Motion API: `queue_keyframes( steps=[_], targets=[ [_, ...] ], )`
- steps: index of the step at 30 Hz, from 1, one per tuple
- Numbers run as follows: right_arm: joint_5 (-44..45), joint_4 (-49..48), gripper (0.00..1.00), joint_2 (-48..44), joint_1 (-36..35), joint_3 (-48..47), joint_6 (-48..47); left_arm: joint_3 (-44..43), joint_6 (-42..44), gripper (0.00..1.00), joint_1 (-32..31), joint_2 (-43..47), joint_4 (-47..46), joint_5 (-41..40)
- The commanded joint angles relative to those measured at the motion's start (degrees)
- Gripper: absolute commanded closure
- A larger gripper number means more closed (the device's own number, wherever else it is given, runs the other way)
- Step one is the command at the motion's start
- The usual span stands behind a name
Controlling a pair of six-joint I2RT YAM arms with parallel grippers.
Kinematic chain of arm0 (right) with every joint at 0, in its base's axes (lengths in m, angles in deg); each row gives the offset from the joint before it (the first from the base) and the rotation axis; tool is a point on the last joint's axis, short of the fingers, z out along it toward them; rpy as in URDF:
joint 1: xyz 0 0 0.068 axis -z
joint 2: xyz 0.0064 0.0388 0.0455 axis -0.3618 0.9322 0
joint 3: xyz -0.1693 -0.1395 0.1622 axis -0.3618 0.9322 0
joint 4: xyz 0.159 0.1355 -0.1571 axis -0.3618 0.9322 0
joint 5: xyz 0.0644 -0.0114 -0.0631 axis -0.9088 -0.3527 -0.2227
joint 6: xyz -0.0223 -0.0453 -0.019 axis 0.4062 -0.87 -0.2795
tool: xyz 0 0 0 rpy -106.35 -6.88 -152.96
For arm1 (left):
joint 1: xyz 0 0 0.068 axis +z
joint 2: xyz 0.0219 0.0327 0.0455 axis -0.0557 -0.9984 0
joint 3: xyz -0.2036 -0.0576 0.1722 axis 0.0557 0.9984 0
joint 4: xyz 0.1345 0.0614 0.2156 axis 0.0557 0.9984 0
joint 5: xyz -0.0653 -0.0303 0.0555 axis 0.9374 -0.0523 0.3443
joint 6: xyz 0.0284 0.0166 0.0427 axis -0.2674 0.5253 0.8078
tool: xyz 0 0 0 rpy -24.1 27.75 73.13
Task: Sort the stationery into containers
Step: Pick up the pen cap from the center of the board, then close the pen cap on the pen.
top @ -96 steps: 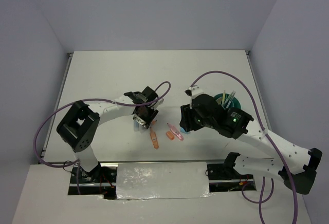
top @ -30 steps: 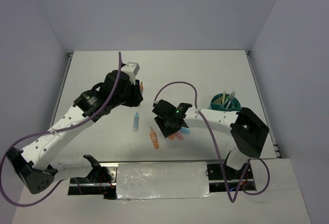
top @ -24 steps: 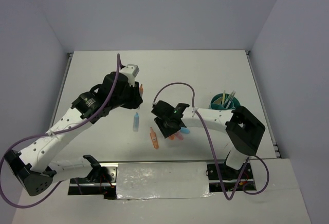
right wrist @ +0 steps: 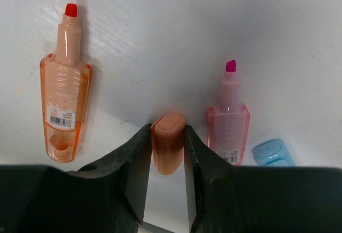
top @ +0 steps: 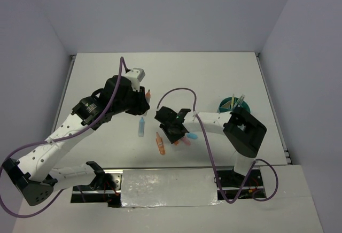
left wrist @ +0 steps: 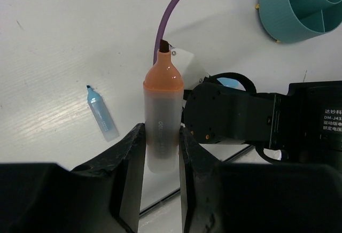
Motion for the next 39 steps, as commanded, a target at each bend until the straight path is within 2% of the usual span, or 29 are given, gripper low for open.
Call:
queue_keyframes(
  steps=[1,5,11,16,18,23,26,28,31,35,39],
  targets=[
    [-0.6,-2.3,0.68,1.7,-0.2,-1.3,-0.1,-0.1,0.2,1.0,0.2,1.4,-0.6,1.3],
    [-2.3,-1.6,0.85,-0.2,-0.2,-2.9,0.6,-0.1,0.2,1.0,0.2,1.6,-0.6,1.5],
    [0.3,2.0,0.94,-7.5,0.3,-7.0,2.9,1.8,-0.5,1.0,0.2,4.3,-3.5,3.5],
    [2.7,3.8,0.95,-20.5,3.4,-10.0,8.5,3.7,-1.7,1.0,0.2,7.1,-9.1,7.8],
    [6.3,3.7,0.95,-24.0,3.8,-12.1,11.3,5.1,-2.5,1.0,0.2,8.6,-12.0,11.2],
    [13.3,-1.4,0.95,-34.9,4.0,-14.2,18.4,8.7,-5.0,1.0,0.2,11.9,-24.2,18.0],
    [16.5,-4.9,0.94,-38.2,4.1,-15.2,21.8,9.8,-6.2,1.0,0.2,12.6,-29.1,21.2],
    [14.9,-7.1,0.94,-37.8,4.1,-18.2,20.1,9.8,-6.3,1.0,0.1,11.9,-30.5,23.8],
    [16.7,-4.0,0.95,-35.0,4.0,-22.4,21.6,9.2,-6.0,1.0,0.0,10.6,-31.5,26.4],
    [18.8,-7.1,0.95,-36.8,4.1,-21.5,23.0,8.8,-5.6,1.0,-0.1,9.6,-31.5,27.0],
    [17.8,-6.7,0.95,-35.1,4.2,-25.5,21.6,8.7,-5.6,1.0,-0.5,8.6,-31.8,27.8]
  ],
)
